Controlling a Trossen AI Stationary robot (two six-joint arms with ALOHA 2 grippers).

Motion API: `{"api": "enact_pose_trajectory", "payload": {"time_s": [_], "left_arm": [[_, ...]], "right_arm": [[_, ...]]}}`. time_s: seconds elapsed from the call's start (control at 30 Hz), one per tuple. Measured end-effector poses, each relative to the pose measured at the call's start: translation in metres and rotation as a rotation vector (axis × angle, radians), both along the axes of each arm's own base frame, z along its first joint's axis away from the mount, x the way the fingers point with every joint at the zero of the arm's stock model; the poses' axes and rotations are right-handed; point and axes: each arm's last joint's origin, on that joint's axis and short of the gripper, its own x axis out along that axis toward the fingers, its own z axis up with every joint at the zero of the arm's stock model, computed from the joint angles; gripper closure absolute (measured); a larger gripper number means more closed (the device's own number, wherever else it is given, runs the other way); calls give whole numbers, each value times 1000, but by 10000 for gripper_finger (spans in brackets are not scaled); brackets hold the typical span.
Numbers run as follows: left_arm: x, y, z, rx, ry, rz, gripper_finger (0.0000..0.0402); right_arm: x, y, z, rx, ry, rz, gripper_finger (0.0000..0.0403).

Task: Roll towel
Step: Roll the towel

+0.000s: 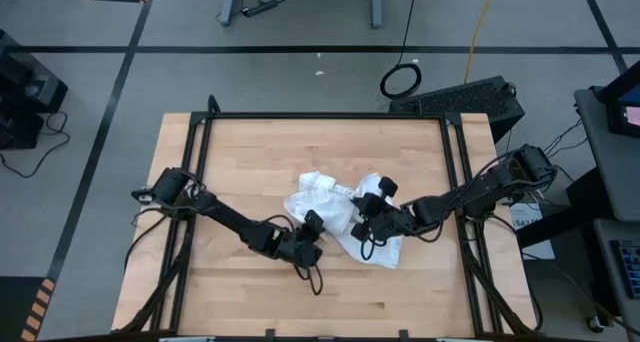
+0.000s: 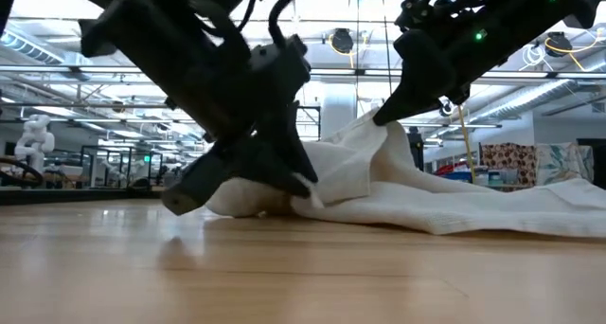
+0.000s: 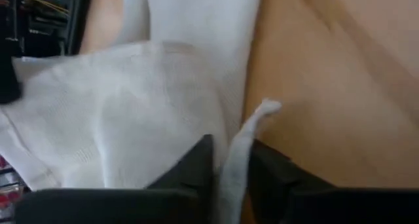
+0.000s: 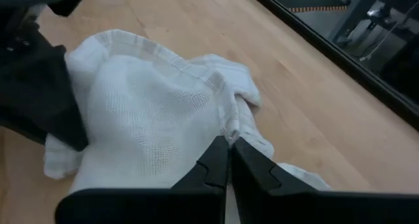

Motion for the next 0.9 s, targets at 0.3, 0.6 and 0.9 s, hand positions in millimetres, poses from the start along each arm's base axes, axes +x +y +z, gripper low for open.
{"api": "enact_pose_trajectory", "payload": {"time_s": [0.3,0.6,0.9], "left_arm": [[-14,-19,47,18,-165,18,396],[-26,-11,90,-251,-265,34,396],[-25,-2,79,-315,-196,70,397]], "right_arm": [[9,5,20,-133,4,117,396],[12,10,22,-95,23,223,360],[11,17,21,-68,7,229,320]]}}
